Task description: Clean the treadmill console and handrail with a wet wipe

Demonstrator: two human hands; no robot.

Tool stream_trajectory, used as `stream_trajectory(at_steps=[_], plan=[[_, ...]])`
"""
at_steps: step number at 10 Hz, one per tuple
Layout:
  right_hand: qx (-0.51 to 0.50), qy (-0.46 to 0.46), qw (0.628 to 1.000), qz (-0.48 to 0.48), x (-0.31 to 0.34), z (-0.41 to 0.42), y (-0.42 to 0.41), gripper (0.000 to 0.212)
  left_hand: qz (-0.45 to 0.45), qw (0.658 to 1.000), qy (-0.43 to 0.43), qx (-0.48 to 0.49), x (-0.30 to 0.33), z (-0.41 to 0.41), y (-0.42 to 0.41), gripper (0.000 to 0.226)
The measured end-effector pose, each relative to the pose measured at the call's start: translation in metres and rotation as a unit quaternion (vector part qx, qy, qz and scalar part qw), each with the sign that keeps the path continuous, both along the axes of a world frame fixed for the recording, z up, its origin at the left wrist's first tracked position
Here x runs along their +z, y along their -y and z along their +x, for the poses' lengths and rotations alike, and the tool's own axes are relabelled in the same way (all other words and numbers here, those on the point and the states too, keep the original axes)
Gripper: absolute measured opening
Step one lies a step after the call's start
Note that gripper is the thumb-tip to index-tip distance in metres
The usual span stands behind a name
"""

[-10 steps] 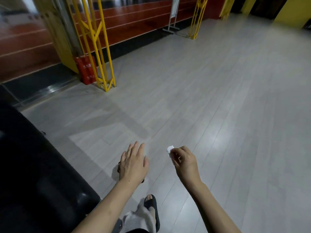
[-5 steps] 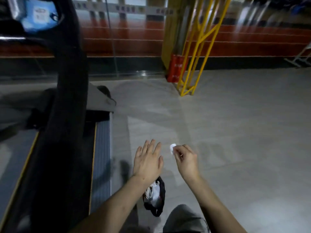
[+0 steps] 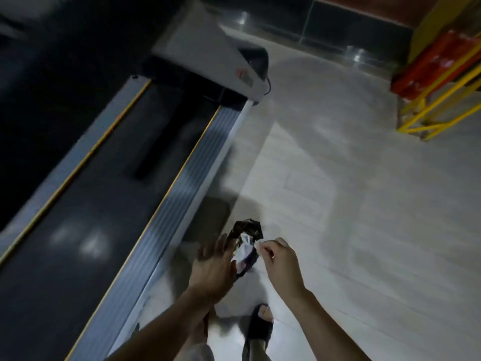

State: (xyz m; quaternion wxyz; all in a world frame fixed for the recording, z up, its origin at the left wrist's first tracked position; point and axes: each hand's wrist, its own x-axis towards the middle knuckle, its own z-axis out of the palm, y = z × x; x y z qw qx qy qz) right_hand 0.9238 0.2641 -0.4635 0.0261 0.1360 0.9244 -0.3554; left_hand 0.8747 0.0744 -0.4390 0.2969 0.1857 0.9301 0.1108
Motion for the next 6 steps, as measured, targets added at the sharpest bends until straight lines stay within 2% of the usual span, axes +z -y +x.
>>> stream_trajectory(at_steps=[1,2,4,5,6], plan=[[0.020,0.046,0.999,-0.016,-0.060,0.001,-0.011,0.013,-0.020,0.999,0.008,0.047,-0.069,0.018,-0.008,0.059],[0.018,0.083,0.996,-0.018,-0.127,-0.003,-0.015,0.012,-0.046,0.998,-0.001,0.049,-0.135,0.032,-0.009,0.061],[0.069,0.148,0.987,-0.007,-0.264,-0.016,-0.004,0.020,-0.067,0.994,0.038,0.075,-0.272,0.044,0.000,0.063],[0.063,0.166,0.984,-0.010,-0.311,-0.027,0.000,0.013,-0.074,0.995,0.007,0.074,-0.317,0.043,0.004,0.061],[0.088,0.206,0.974,0.009,-0.350,-0.030,0.006,0.038,-0.077,0.995,0.002,0.065,-0.344,0.035,0.010,0.062]])
